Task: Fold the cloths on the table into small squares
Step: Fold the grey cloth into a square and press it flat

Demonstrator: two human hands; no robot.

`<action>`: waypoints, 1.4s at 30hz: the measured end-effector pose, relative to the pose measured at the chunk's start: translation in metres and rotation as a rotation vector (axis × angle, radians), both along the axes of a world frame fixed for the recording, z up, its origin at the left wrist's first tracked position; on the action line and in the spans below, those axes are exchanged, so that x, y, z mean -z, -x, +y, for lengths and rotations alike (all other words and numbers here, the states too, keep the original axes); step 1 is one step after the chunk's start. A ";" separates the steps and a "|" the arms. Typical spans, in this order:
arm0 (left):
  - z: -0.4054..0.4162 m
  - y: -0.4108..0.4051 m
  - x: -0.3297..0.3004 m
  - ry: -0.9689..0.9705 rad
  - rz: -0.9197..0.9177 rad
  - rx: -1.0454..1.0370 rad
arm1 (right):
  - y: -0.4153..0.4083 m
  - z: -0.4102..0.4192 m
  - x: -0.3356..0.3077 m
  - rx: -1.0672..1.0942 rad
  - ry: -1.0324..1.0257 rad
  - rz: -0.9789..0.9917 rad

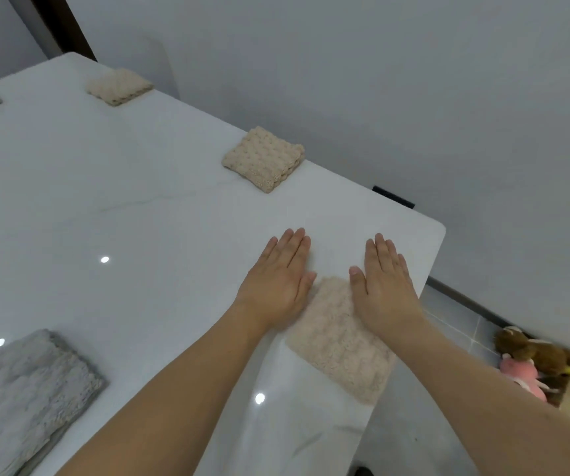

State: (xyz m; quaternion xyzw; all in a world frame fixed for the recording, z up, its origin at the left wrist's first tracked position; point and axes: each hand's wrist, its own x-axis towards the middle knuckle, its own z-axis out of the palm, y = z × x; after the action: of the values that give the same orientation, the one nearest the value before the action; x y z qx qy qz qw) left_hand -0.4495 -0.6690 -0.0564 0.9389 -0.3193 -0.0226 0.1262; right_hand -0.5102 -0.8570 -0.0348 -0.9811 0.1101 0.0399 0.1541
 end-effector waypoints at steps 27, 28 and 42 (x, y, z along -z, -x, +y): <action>-0.022 -0.202 0.034 0.551 -0.012 -0.933 | -0.345 -0.010 0.022 -0.484 -0.707 -0.059; -0.026 -0.209 0.034 0.601 -0.015 -0.952 | -0.356 -0.007 0.021 -0.491 -0.724 -0.044; -0.059 -0.260 0.031 0.936 0.025 -1.066 | -0.391 0.011 0.043 -0.623 -0.810 0.063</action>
State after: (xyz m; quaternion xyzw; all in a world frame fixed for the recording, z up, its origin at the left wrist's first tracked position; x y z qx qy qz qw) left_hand -0.1895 -0.7276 -0.0871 0.8143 0.2088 0.1712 0.5138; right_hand -0.1195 -0.8455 -0.0781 -0.8272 -0.2072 0.1530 0.4994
